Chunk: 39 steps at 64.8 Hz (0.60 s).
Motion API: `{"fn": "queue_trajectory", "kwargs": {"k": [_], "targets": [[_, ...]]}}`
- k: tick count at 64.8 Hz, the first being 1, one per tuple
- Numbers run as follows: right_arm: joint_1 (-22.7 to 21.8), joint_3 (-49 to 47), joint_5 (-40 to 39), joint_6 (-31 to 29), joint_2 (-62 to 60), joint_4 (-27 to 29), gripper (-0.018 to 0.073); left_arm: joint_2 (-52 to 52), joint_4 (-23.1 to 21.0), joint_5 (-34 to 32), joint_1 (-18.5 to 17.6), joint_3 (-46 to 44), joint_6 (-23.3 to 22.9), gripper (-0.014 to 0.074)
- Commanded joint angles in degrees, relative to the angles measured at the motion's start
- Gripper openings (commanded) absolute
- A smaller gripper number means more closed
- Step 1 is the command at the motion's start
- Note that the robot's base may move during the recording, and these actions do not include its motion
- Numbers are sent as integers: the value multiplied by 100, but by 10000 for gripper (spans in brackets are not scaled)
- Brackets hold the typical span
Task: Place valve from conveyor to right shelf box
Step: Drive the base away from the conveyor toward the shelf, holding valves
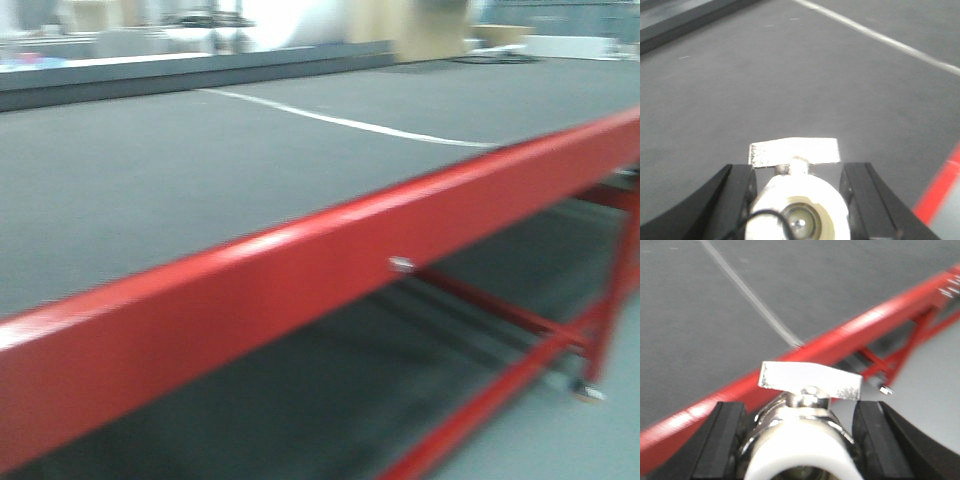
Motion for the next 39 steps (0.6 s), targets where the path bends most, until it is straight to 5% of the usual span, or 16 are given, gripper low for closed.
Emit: {"fn": "queue_trajectory", "kwargs": {"k": [1, 39], "targets": [[-1, -110, -353, -26, -82, 17, -162, -43, -65, -261, 29, -51, -43, -111], [-1, -110, -353, -26, -82, 17, -162, -43, -65, -261, 29, -51, -43, -111]]}}
